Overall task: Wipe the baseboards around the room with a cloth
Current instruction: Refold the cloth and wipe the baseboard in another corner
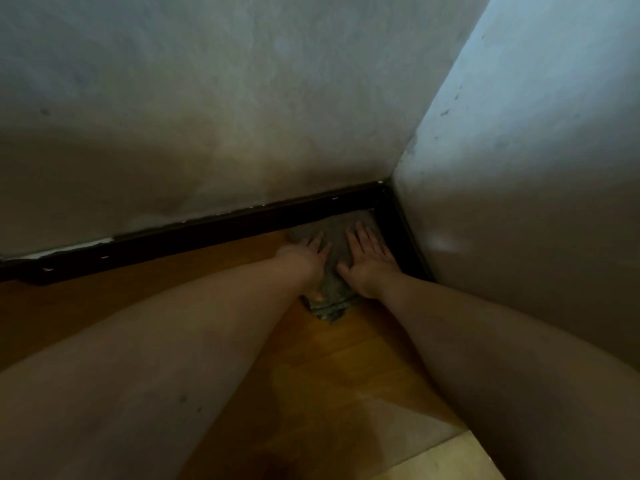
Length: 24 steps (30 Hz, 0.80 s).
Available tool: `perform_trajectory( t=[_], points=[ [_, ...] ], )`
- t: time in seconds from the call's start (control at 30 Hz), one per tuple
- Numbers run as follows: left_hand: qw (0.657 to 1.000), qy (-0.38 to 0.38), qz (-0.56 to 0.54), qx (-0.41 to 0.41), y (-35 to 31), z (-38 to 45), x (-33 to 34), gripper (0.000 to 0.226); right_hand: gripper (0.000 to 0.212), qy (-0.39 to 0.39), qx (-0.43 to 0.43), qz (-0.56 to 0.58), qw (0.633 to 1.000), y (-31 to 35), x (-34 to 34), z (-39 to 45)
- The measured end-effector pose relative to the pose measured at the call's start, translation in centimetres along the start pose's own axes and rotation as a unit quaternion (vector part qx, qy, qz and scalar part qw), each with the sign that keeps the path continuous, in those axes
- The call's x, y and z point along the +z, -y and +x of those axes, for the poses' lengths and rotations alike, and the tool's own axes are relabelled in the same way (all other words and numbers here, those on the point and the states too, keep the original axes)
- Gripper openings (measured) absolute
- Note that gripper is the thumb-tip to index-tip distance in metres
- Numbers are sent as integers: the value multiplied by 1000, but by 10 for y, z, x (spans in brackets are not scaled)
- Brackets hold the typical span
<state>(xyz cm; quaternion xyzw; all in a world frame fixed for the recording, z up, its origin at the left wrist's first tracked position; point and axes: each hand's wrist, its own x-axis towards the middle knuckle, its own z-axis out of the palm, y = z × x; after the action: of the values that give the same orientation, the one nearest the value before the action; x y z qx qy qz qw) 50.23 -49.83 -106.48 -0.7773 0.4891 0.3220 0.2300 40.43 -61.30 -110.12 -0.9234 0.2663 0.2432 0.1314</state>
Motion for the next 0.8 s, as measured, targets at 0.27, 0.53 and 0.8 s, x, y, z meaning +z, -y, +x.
perform_trajectory(
  t=[0.27,0.53,0.8],
  points=[
    [996,-86,27,-2,1,-10,12,103,77,0,-5,7,1000,7,-19,-10],
    [997,-62,-34,27,-4,-43,59,90,64,-42,1,47,998,1,36,-37],
    [1000,-7,13,17,-16,-68,18,76,64,71,8,15,997,6,2,-38]
  ],
)
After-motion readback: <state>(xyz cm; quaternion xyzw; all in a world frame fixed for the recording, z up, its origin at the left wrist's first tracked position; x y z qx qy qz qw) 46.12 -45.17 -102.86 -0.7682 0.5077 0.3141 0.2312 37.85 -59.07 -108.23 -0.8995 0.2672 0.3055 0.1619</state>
